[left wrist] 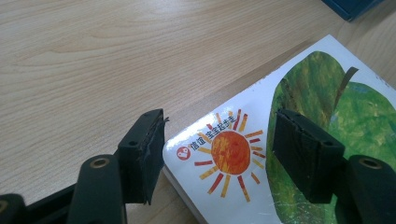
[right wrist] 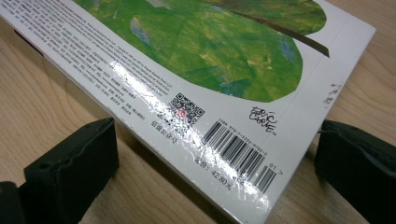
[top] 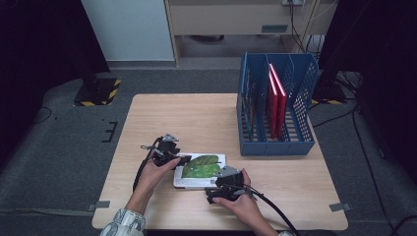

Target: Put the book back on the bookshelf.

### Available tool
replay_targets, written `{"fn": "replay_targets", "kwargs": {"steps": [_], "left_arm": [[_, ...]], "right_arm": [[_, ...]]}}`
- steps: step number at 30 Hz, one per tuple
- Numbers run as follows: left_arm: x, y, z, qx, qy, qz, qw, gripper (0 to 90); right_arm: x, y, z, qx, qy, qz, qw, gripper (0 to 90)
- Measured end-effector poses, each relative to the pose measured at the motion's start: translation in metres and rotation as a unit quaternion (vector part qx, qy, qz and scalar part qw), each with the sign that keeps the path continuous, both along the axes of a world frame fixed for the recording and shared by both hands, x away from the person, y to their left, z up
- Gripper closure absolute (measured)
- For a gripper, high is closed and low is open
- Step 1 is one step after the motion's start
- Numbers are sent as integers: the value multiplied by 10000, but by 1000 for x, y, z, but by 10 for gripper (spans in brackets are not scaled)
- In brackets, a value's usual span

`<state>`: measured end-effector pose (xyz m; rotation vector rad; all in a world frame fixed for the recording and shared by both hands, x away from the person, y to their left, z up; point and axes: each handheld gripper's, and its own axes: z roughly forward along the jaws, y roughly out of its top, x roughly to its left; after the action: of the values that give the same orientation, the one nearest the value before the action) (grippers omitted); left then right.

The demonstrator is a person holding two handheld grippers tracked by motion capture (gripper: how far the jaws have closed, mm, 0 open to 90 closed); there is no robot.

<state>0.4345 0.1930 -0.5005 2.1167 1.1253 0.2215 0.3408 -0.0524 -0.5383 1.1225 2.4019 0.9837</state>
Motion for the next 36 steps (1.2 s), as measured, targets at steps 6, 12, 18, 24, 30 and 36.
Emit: {"fn": "replay_targets", "kwargs": {"steps": [6,12,18,24,30,36], "left_arm": [[0,1,4,-154,-20,49,9999,348],[-2,3,14,-337,-105,57,9994,356],[-3,2,18,-441,-147,56,9989,366],[-4,1,22,-447,-186,101,9988,366],[-4,-1,24,-434,-225,101,9988,359],[-4,-3,24,-331,-237,155,9990,339]], "right_arm": [[0,0,0,-12,18,-23,10000,1],[1,2,2,-65,59,-108,9999,2],[2,1,2,-107,-33,-203,9997,1],[2,4,2,22,-64,-377,9993,0],[0,6,2,62,-153,-432,9989,0],[-2,12,3,26,-275,-480,9985,0]]}}
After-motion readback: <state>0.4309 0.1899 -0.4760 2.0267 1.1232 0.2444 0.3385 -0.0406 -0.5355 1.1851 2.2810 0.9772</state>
